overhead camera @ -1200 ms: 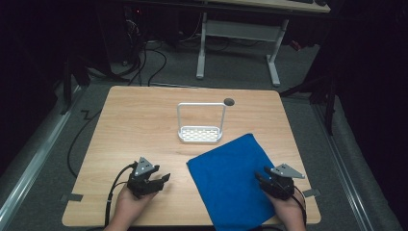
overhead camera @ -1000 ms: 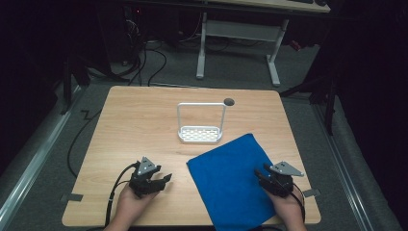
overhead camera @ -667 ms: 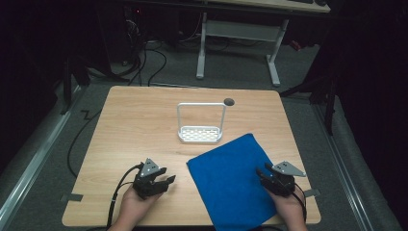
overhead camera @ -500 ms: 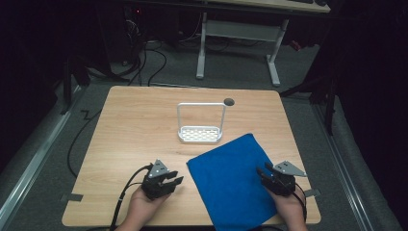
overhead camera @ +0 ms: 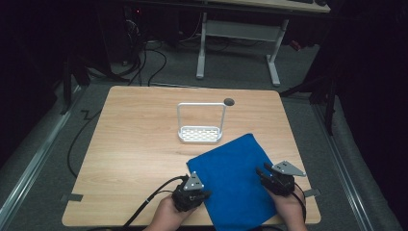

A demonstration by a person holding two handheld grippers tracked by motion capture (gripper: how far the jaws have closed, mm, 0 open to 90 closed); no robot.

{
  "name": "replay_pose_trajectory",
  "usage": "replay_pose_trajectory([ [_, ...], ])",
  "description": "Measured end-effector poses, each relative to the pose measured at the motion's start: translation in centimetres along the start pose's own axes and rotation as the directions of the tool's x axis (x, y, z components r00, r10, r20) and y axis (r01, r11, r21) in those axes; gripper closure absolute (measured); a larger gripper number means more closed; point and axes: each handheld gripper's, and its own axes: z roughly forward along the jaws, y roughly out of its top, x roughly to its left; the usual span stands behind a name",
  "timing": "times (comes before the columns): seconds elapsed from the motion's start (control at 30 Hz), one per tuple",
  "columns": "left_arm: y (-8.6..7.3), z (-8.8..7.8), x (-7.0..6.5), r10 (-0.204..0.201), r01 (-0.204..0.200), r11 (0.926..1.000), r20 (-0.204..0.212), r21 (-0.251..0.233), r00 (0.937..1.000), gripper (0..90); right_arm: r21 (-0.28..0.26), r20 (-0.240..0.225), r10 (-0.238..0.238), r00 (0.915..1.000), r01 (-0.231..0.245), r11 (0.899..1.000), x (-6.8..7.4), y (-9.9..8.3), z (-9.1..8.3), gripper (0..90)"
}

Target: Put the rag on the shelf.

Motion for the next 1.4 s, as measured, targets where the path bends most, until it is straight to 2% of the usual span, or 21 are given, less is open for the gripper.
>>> replay_pose_trajectory([
  [0.1,-0.2,0.5,-0.4,0.029,-0.029,0.999,-0.002,0.035,0.9996,89.2,0.004,-0.003,0.005,1.0,-0.005,1.0,-0.1,-0.1,0.1,59.7],
  [0.23,-0.3,0.4,-0.3,0.034,-0.034,0.9986,0.003,0.041,0.9994,88.8,0.004,-0.004,0.005,1.0,-0.005,1.0,-0.2,-0.1,0.1,59.6],
  [0.4,-0.8,-0.5,0.4,0.02,-0.02,0.9988,0.008,0.044,0.9998,88.3,0.001,-0.006,0.008,1.0,-0.008,1.0,-0.2,-0.1,-0.1,59.2],
  [0.67,-2.5,-3.1,2.6,-0.041,0.041,0.9977,0.001,0.054,0.9991,87.3,-0.002,-0.013,0.024,0.9996,-0.024,1.0,-0.3,-0.1,-0.3,59.3],
  [0.8,-3.1,-4.3,4.1,-0.086,0.087,0.9947,-0.019,0.055,0.9961,87.1,0.0,-0.027,0.023,0.9994,-0.023,1.0,-0.2,-0.1,-0.2,61.2],
  [0.83,-3.4,-4.9,4.9,-0.112,0.114,0.9923,-0.036,0.049,0.9931,86.9,0.007,-0.035,0.025,0.9991,-0.025,1.0,0.0,0.0,0.0,62.5],
  [0.9,-3.5,-5.1,5.2,-0.118,0.12,0.9915,-0.042,0.05,0.9921,86.9,0.01,-0.039,0.022,0.999,-0.022,1.0,0.2,0.0,0.1,63.5],
  [0.97,-3.8,-5.6,6.1,-0.144,0.146,0.9885,-0.054,0.04,0.9882,86.8,0.02,-0.059,0.015,0.9981,-0.014,1.0,0.6,0.3,0.7,70.3],
  [1.03,-3.9,-5.7,6.5,-0.153,0.155,0.9873,-0.058,0.035,0.9866,86.9,0.024,-0.07,0.004,0.9975,-0.002,1.0,1.1,0.7,1.2,77.9],
  [1.13,-4.1,-6.0,7.2,-0.173,0.175,0.9844,-0.073,0.021,0.9822,86.8,0.034,-0.074,-0.014,0.9972,0.017,0.999,1.5,1.3,2.1,83.2],
  [1.23,-4.3,-6.2,7.9,-0.197,0.198,0.9802,-0.082,0.005,0.977,86.8,0.059,-0.066,-0.026,0.9975,0.03,0.998,1.7,1.7,3.4,86.6],
  [1.33,-4.3,-6.3,8.4,-0.209,0.209,0.9779,-0.084,-0.003,0.9744,86.9,0.127,-0.062,-0.052,0.9967,0.059,0.99,1.9,1.3,4.6,86.9],
  [1.4,-4.4,-6.3,8.6,-0.214,0.214,0.9768,-0.088,-0.008,0.9729,86.9,0.127,-0.066,-0.043,0.9969,0.051,0.991,1.8,1.3,4.6,87.0],
])
